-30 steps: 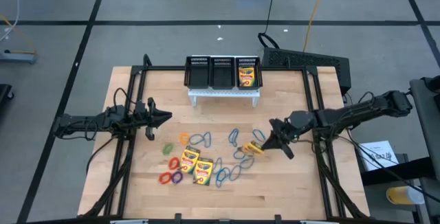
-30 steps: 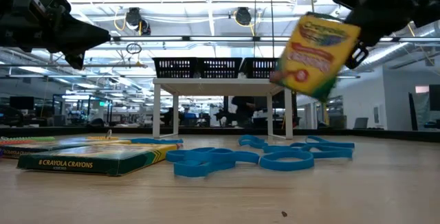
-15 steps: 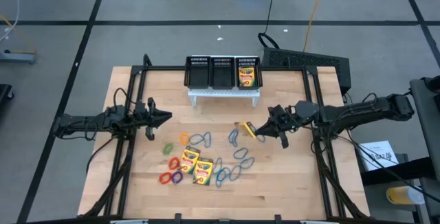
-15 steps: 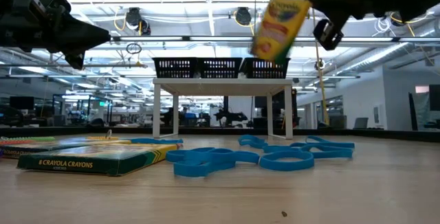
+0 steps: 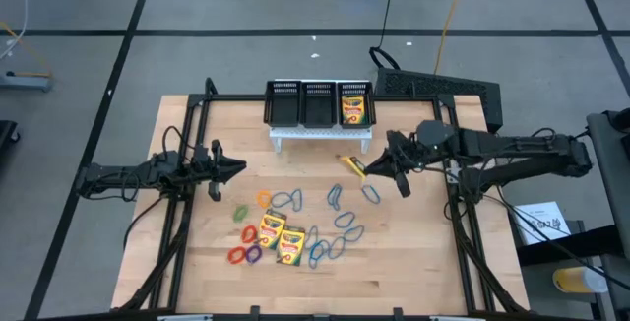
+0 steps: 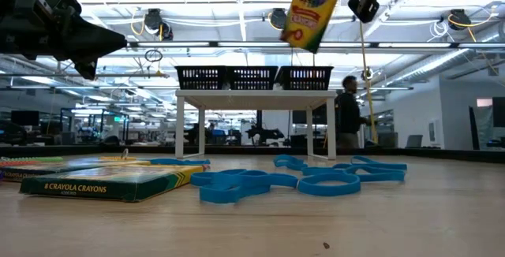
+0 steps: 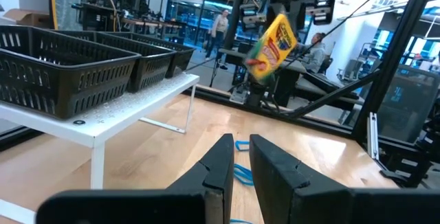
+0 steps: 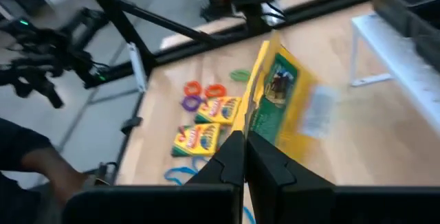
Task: Pick & Place Office Desk Supplies
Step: Put the crayon box into the right black bin
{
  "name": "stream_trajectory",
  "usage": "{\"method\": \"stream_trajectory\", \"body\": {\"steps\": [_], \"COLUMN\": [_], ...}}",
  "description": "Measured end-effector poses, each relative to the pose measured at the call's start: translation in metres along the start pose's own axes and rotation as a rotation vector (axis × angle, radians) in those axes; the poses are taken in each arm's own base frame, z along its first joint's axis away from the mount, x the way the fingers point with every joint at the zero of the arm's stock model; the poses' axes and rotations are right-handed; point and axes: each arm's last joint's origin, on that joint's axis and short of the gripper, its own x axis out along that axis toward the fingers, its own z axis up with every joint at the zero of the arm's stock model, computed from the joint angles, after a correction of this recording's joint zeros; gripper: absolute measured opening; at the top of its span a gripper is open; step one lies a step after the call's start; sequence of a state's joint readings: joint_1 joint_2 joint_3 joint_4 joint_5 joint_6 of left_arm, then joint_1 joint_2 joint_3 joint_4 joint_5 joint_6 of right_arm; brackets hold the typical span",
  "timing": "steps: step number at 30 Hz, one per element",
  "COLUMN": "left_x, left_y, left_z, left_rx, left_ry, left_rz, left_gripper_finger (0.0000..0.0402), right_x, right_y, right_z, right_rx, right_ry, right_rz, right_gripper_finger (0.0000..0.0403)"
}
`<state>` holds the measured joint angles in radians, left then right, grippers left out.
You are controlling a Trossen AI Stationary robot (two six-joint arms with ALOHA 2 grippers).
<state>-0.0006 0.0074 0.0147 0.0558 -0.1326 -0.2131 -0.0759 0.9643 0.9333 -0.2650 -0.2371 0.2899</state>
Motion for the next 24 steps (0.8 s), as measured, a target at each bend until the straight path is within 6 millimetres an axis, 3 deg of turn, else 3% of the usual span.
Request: {"method": "stream_trajectory", "body": {"steps": [7,15,24], "left_x": [0.0,0.0,0.0], "left_y": [0.0,0.0,0.0], "left_z": [0.0,0.0,0.0], "left_rx": [0.0,0.0,0.0], "left_ry": [0.0,0.0,0.0], "left_rz": [0.0,0.0,0.0], "left_gripper_finger": [0.0056,0.0056,0.0056], "right_x": [-0.012,-0.03,-0.032], "right_y": [-0.008,-0.018,-0.066], "right_z": [0.039,0.089,0.096], "right_rx": [-0.019,-0.174,-0.291], "right_ry": [0.086,0.02,0.111], "right_rz": [-0.118,-0.288,-0.607], "right_gripper_finger": [0.0,0.0,0.0]}}
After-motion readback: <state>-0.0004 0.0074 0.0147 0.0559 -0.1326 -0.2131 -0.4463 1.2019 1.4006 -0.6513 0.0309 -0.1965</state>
